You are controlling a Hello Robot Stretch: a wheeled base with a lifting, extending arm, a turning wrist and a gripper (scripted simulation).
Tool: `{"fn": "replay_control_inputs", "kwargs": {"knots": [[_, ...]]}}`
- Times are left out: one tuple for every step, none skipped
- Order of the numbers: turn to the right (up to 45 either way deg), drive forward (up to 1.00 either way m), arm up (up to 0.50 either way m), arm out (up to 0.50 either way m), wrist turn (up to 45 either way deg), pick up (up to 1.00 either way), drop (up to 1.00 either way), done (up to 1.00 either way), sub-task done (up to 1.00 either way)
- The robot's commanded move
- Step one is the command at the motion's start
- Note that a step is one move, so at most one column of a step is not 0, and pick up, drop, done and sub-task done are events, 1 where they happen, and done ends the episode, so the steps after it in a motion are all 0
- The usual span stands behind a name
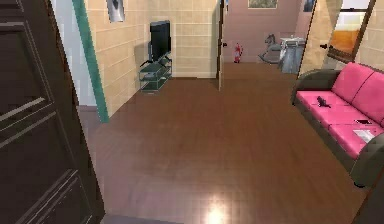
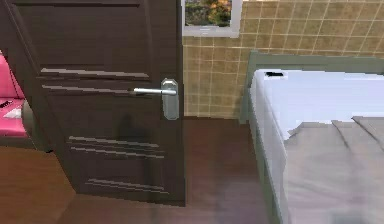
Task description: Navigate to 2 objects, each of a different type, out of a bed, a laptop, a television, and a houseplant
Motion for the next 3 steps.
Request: {"fn": "replay_control_inputs", "kwargs": {"knots": [[6.0,0.0,0.0,0.0,0.0,0.0,0.0,0.0,0.0],[0.0,0.2,0.0,0.0,0.0,0.0,0.0,0.0,0.0],[-45.0,0.0,0.0,0.0,0.0,0.0,0.0,0.0,0.0]]}}
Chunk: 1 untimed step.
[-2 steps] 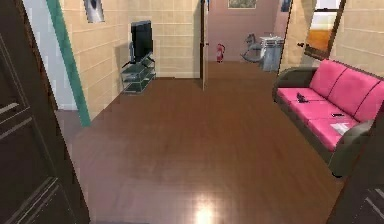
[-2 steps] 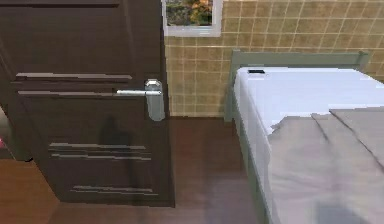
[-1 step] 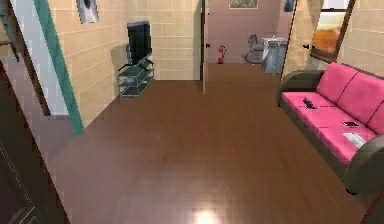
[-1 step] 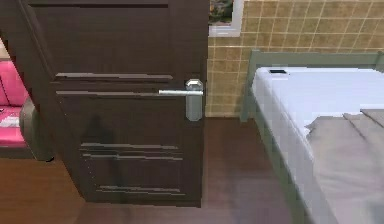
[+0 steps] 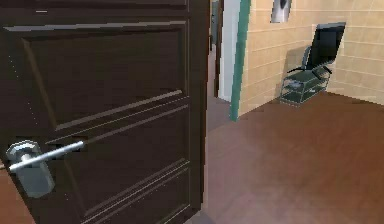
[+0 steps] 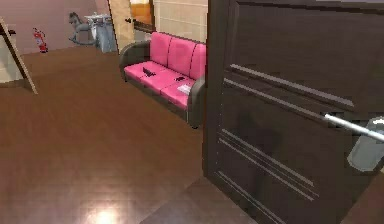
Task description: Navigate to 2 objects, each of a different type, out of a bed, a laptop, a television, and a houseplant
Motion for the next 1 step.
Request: {"fn": "replay_control_inputs", "kwargs": {"knots": [[-12.0,0.0,0.0,0.0,0.0,0.0,0.0,0.0,0.0]]}}
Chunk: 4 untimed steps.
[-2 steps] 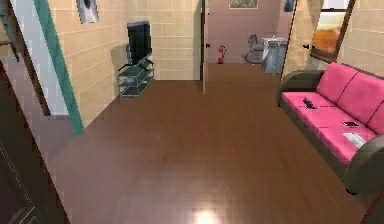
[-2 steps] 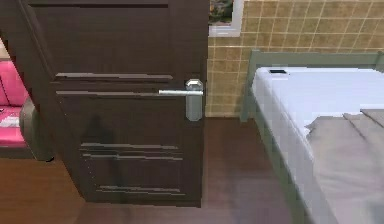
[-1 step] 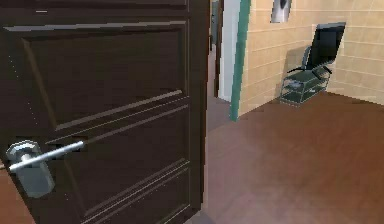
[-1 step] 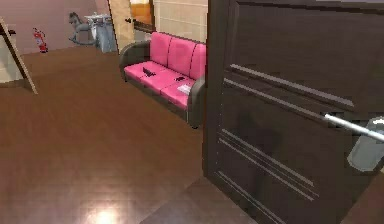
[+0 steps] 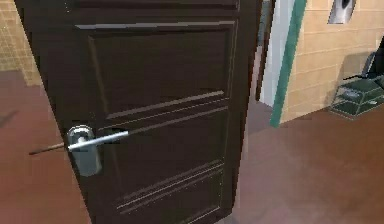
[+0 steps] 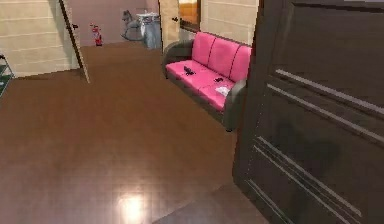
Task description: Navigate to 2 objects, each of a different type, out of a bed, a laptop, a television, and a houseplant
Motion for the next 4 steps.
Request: {"fn": "replay_control_inputs", "kwargs": {"knots": [[0.0,0.2,0.0,0.0,0.0,0.0,0.0,0.0,0.0],[-45.0,0.0,0.0,0.0,0.0,0.0,0.0,0.0,0.0],[-45.0,0.0,0.0,0.0,0.0,0.0,0.0,0.0,0.0],[-45.0,0.0,0.0,0.0,0.0,0.0,0.0,0.0,0.0]]}}
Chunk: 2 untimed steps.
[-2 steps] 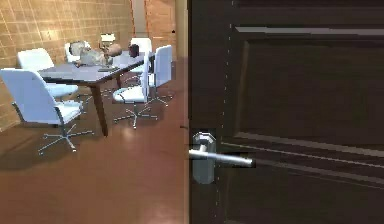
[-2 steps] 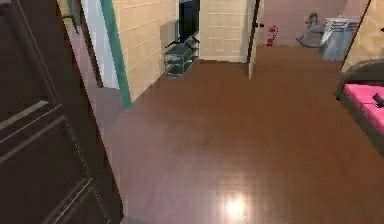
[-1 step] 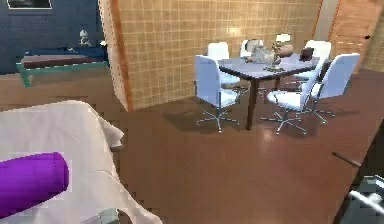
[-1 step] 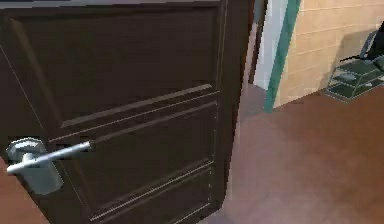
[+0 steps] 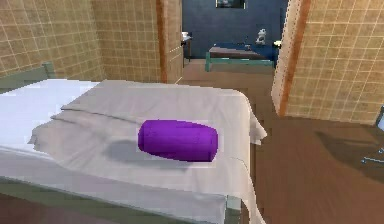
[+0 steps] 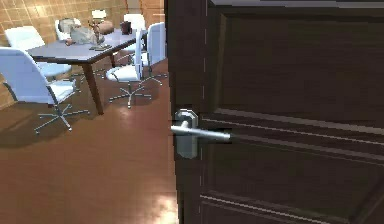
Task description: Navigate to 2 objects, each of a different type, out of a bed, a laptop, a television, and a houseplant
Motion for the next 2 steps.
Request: {"fn": "replay_control_inputs", "kwargs": {"knots": [[-24.0,0.0,0.0,0.0,0.0,0.0,0.0,0.0,0.0],[0.0,0.0,0.0,0.0,0.0,0.0,0.0,1.0,0.0]]}}
